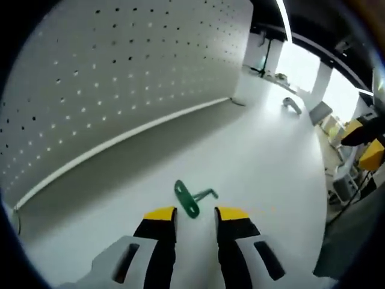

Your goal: Insert the hook assembly into the mounting plate slot until the hook locks in place.

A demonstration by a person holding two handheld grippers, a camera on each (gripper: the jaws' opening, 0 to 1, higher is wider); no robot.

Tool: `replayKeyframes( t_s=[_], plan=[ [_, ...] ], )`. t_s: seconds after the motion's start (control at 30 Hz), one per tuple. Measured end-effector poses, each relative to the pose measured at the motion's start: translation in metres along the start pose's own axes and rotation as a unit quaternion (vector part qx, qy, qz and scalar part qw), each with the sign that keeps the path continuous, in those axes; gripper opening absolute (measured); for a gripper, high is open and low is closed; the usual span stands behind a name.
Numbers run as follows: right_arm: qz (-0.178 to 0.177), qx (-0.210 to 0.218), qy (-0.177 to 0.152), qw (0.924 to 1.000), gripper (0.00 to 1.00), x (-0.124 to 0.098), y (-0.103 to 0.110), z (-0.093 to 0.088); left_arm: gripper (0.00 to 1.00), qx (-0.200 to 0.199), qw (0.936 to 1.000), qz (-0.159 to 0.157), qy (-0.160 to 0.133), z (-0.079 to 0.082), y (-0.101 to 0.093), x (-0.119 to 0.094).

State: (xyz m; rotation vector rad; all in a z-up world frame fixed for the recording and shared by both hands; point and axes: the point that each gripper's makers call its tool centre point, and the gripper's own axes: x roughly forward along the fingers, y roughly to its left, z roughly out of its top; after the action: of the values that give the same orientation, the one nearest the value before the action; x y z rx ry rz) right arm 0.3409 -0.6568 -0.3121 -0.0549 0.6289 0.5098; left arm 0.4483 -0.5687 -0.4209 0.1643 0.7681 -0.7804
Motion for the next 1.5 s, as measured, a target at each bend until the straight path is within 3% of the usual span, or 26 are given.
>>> replayKeyframes(
  t_s=[0.2, 0.5, 0.8, 0.9, 1.1, 1.43, 1.5],
  plan=[
    [-0.002, 0.001, 0.002, 1.0, 0.19, 0.001, -0.003, 0.0, 0.15, -0.022, 0.9998, 0.0, 0.001, 0.001, 0.003, 0.004],
    [-0.006, 0.006, 0.005, 0.9999, 0.19, 0.001, -0.005, -0.003, 0.04, -0.001, 1.0, -0.001, 0.007, 0.0, 0.007, 0.005],
    [-0.005, 0.008, 0.004, 1.0, 0.19, 0.003, -0.004, -0.002, 0.03, -0.001, 0.9999, -0.013, 0.003, 0.004, 0.005, -0.002],
    [-0.003, 0.007, 0.002, 1.0, 0.19, 0.004, -0.003, 0.0, 0.03, -0.045, 0.9979, -0.031, -0.033, 0.025, 0.0, -0.013],
    [0.003, 0.004, -0.003, 1.0, 0.19, 0.006, 0.002, 0.005, 0.03, -0.061, 0.9966, -0.025, -0.049, 0.043, 0.004, -0.038],
    [0.022, -0.012, -0.021, 0.9995, 0.19, 0.008, 0.017, 0.02, 0.03, -0.01, 0.9988, 0.003, -0.049, 0.052, -0.004, -0.088],
    [0.028, -0.014, -0.026, 0.9992, 0.19, 0.009, 0.022, 0.024, 0.03, 0.023, 0.9982, 0.022, -0.051, 0.054, -0.002, -0.099]
  ],
)
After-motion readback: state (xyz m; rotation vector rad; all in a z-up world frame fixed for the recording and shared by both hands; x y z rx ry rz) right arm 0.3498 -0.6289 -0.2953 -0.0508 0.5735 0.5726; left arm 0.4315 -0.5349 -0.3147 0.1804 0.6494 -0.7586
